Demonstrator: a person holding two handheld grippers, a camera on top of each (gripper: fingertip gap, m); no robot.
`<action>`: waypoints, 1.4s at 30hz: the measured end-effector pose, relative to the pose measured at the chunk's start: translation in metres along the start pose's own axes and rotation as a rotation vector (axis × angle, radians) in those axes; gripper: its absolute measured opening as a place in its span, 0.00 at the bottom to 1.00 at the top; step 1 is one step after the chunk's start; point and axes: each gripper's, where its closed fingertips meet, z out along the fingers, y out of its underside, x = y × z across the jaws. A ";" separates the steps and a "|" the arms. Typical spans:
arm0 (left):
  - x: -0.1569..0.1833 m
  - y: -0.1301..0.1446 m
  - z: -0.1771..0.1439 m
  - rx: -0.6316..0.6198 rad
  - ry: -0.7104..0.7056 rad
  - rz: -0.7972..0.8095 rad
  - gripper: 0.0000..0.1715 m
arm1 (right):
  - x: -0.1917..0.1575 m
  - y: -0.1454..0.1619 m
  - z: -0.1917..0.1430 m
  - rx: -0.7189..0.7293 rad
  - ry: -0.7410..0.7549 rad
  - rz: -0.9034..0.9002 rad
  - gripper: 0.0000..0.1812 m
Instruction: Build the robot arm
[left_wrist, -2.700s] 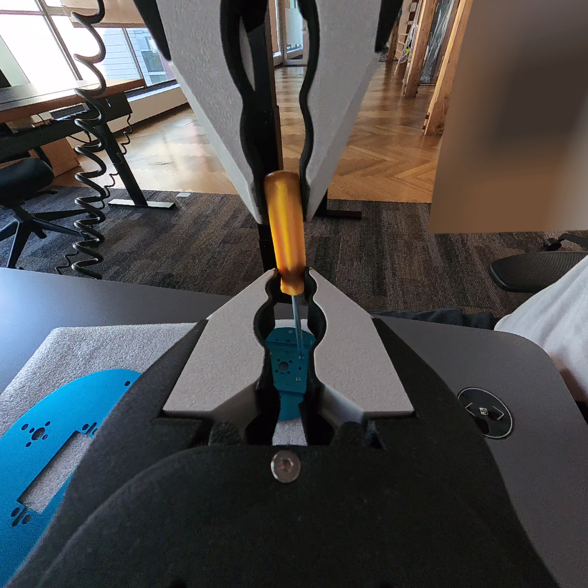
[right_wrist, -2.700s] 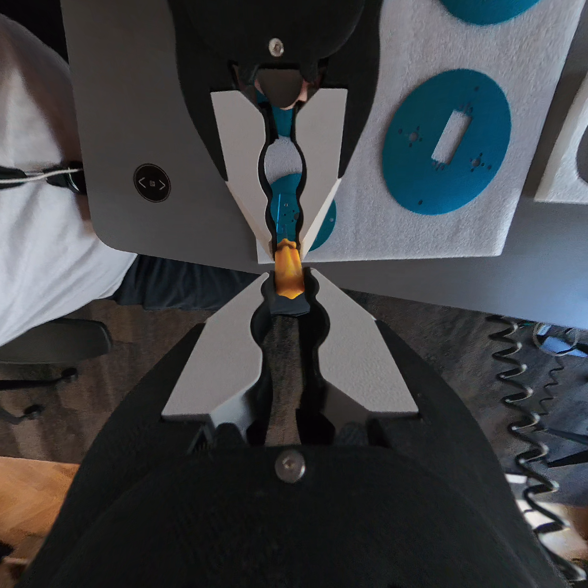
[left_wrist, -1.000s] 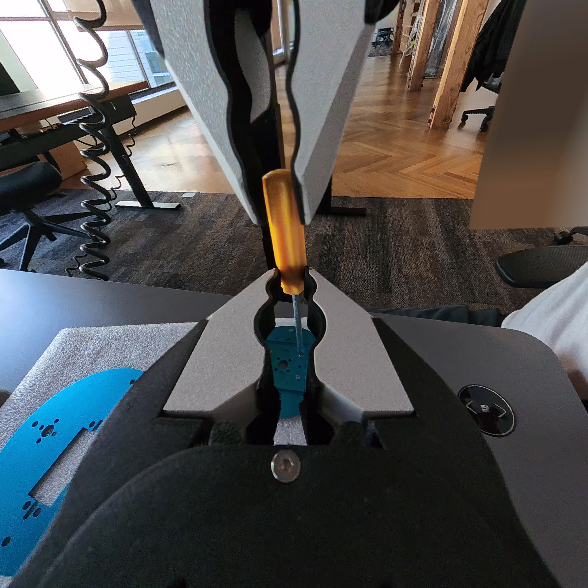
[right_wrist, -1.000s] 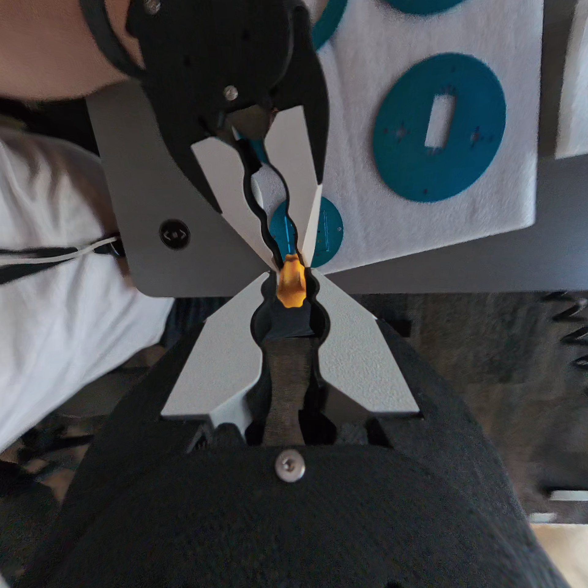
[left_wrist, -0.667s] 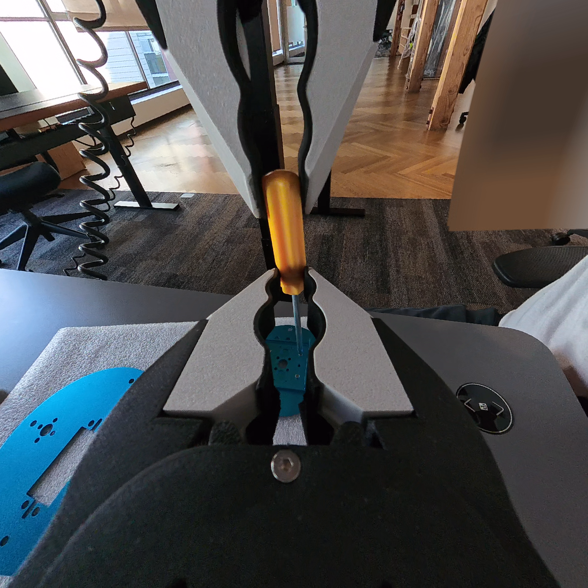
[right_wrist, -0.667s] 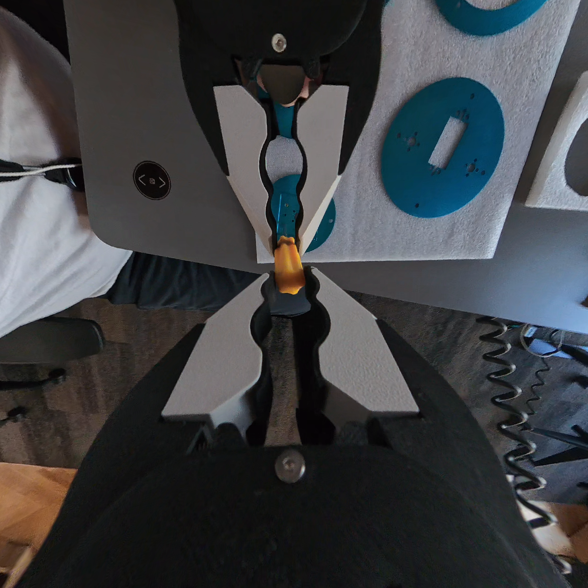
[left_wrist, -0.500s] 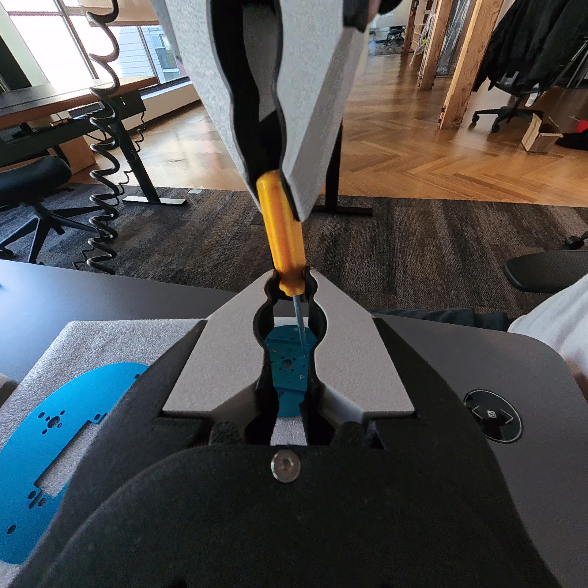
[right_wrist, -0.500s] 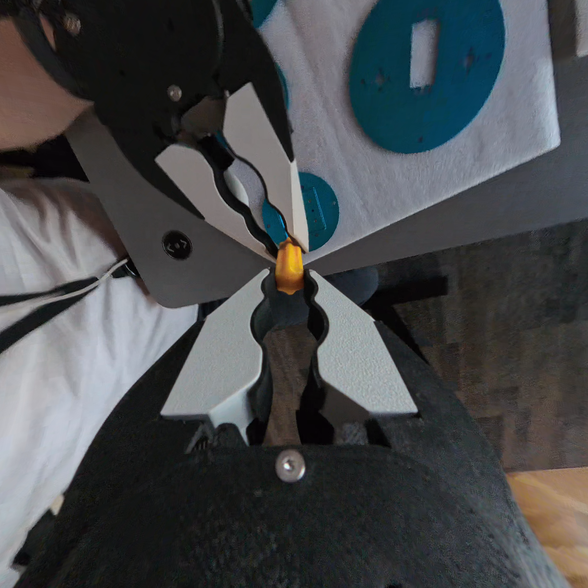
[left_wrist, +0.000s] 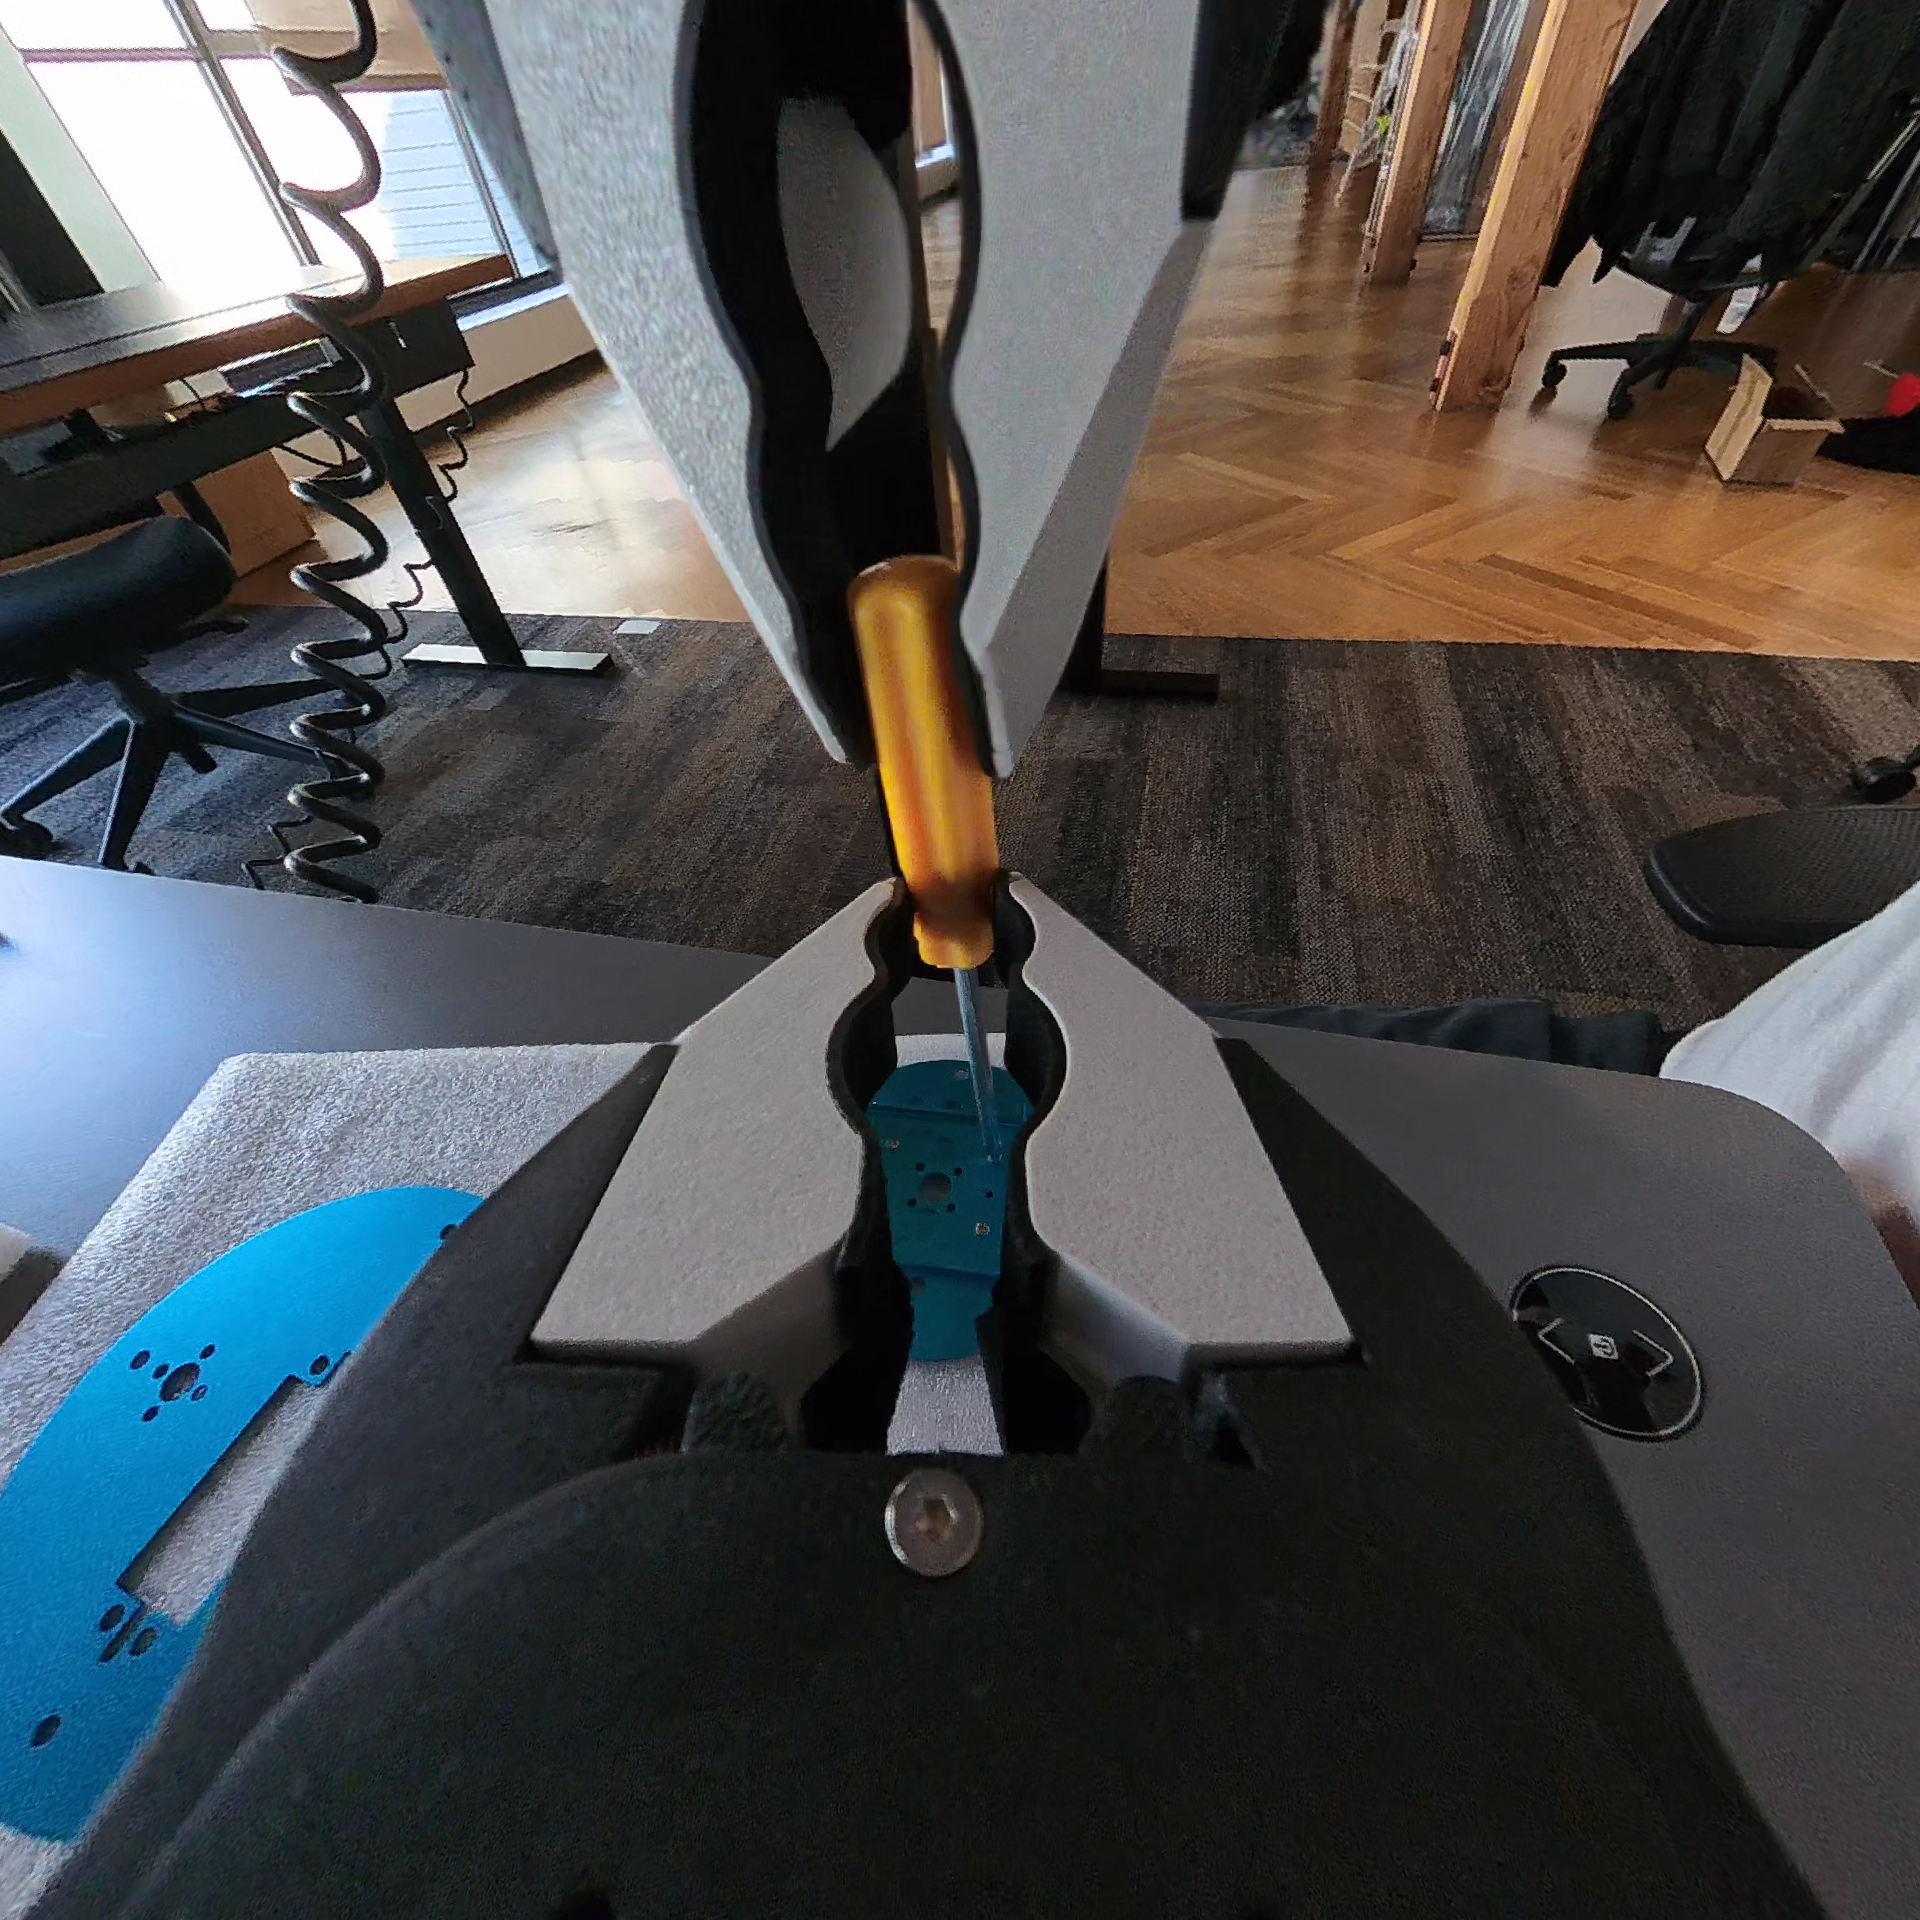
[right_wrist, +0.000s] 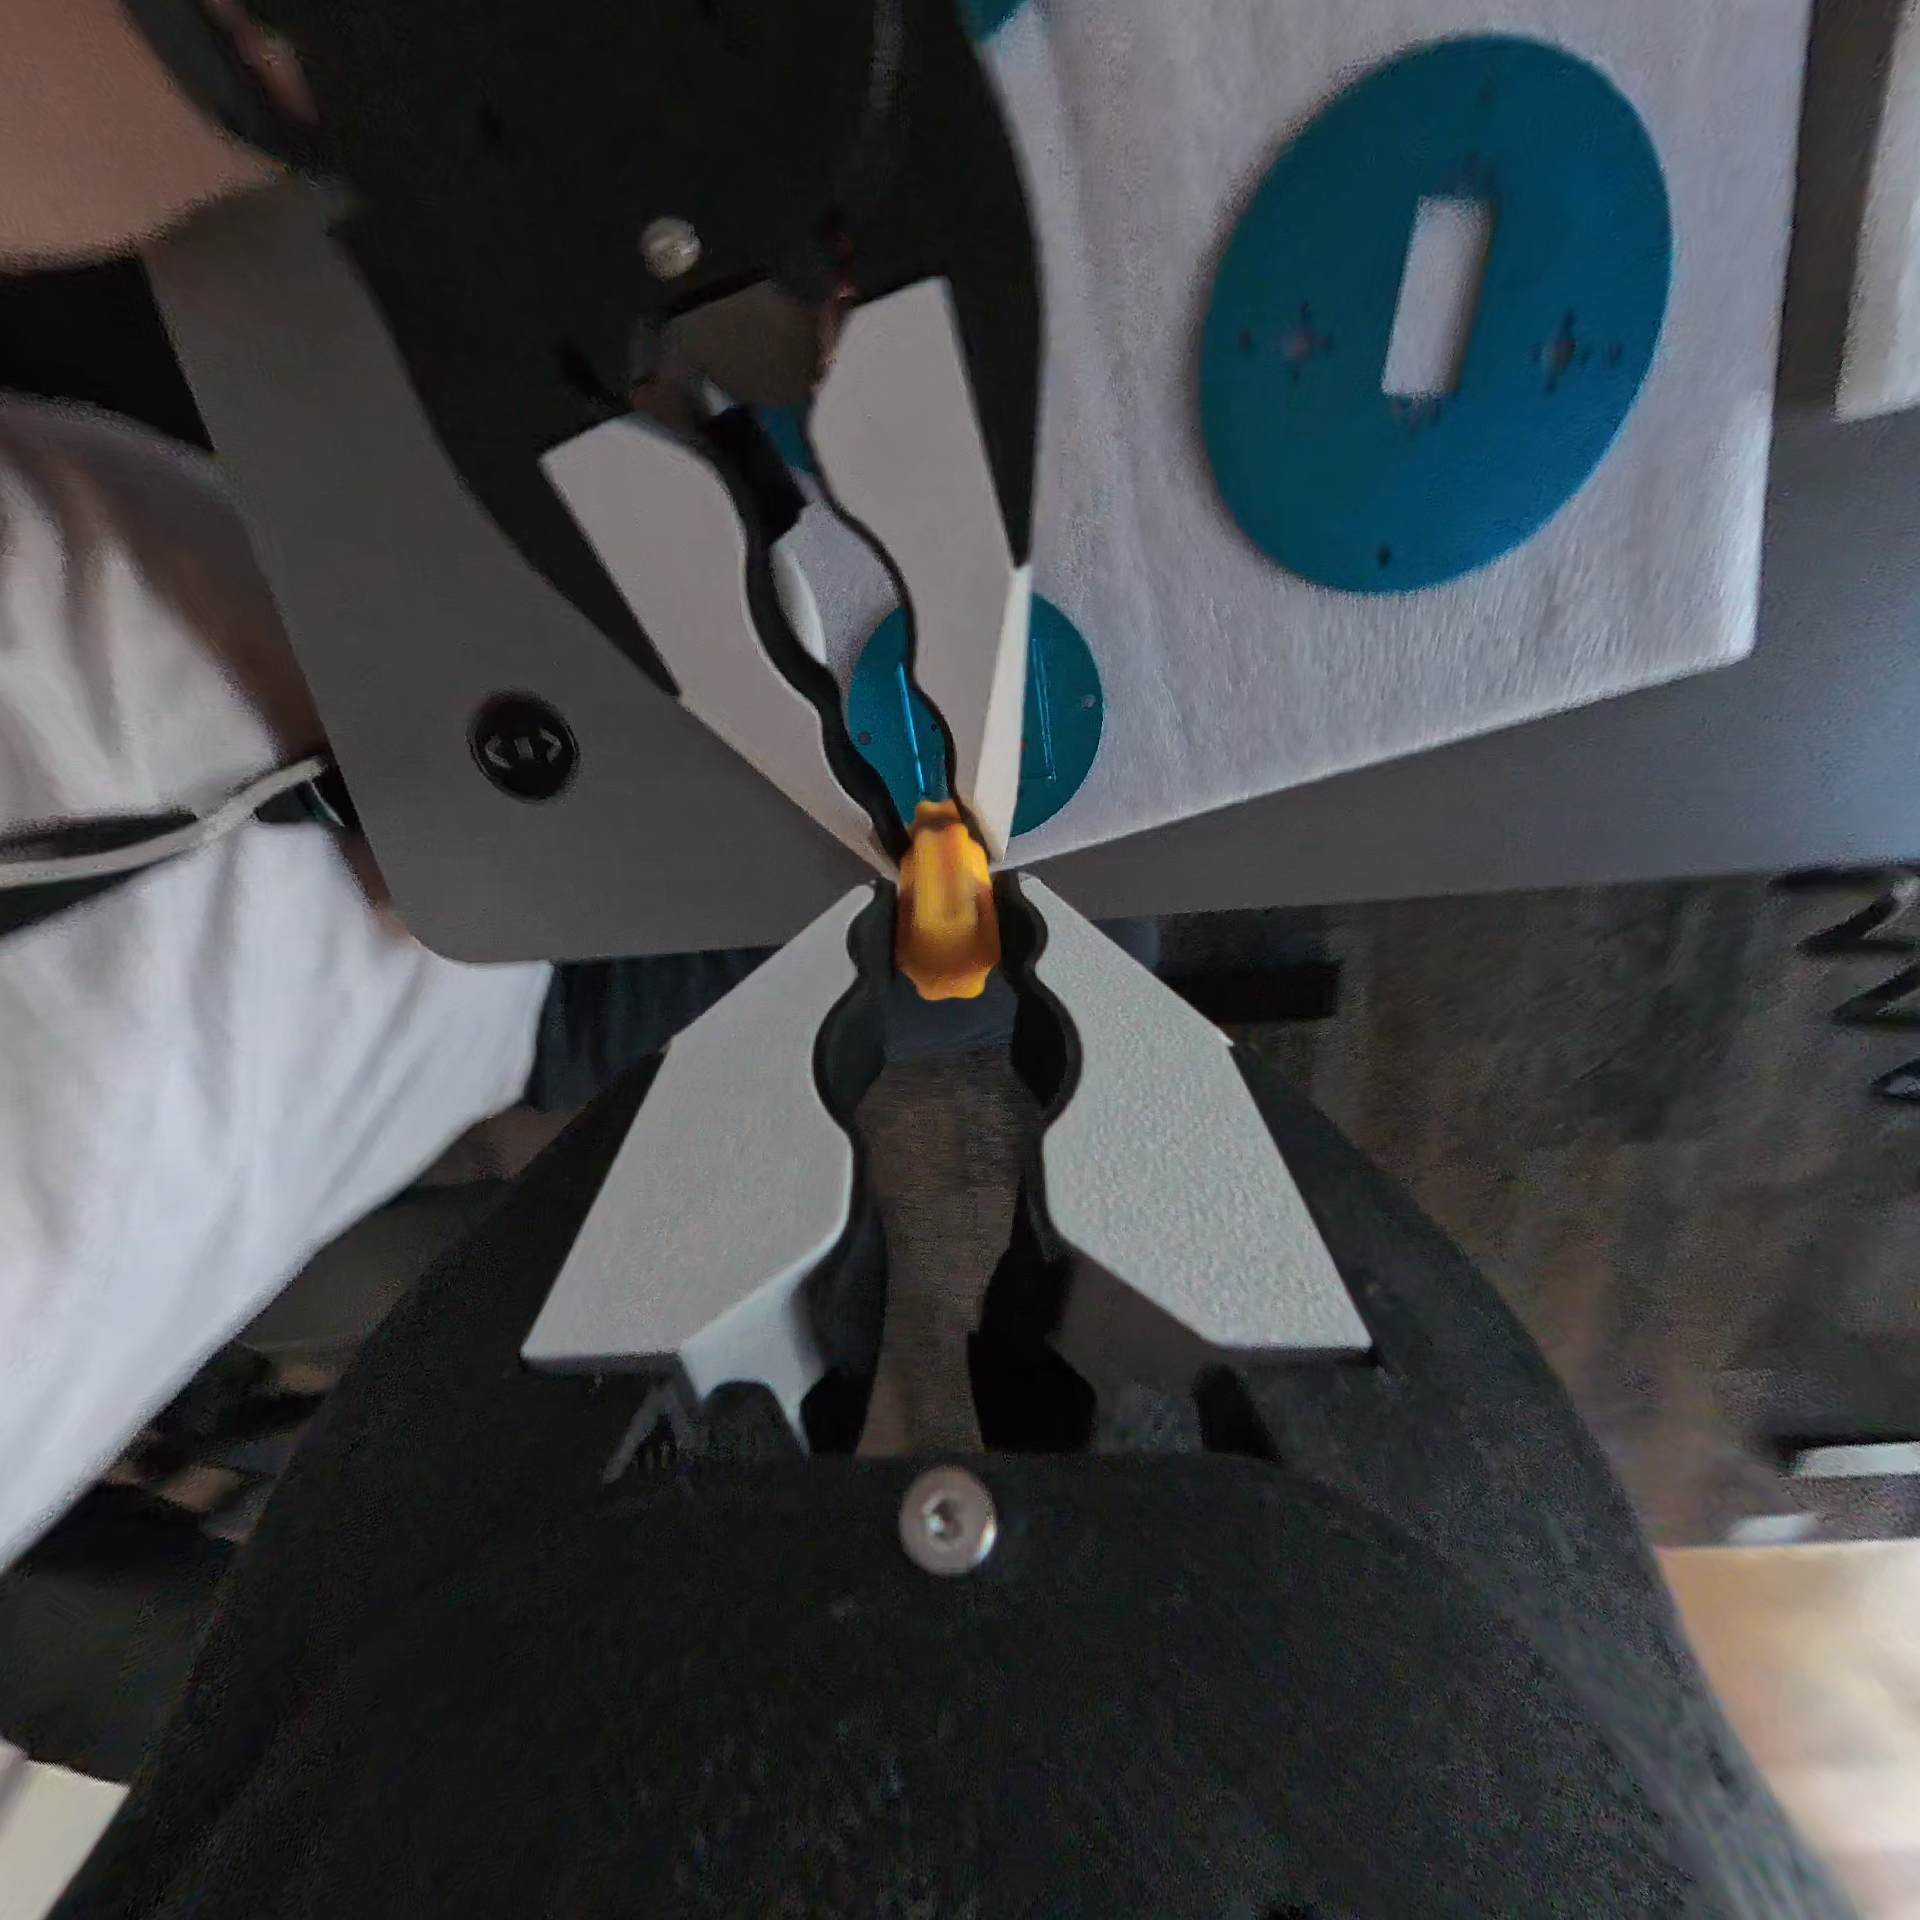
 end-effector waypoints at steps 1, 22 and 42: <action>-0.002 0.000 0.000 -0.006 -0.009 -0.003 0.08 | 0.002 0.000 0.000 0.013 -0.006 0.120 0.11; 0.001 0.000 0.001 -0.006 0.013 -0.008 0.08 | -0.002 -0.001 -0.002 0.010 -0.037 0.266 0.10; 0.002 0.000 0.002 -0.011 0.020 0.005 0.08 | -0.002 0.007 0.004 -0.004 -0.011 0.227 0.10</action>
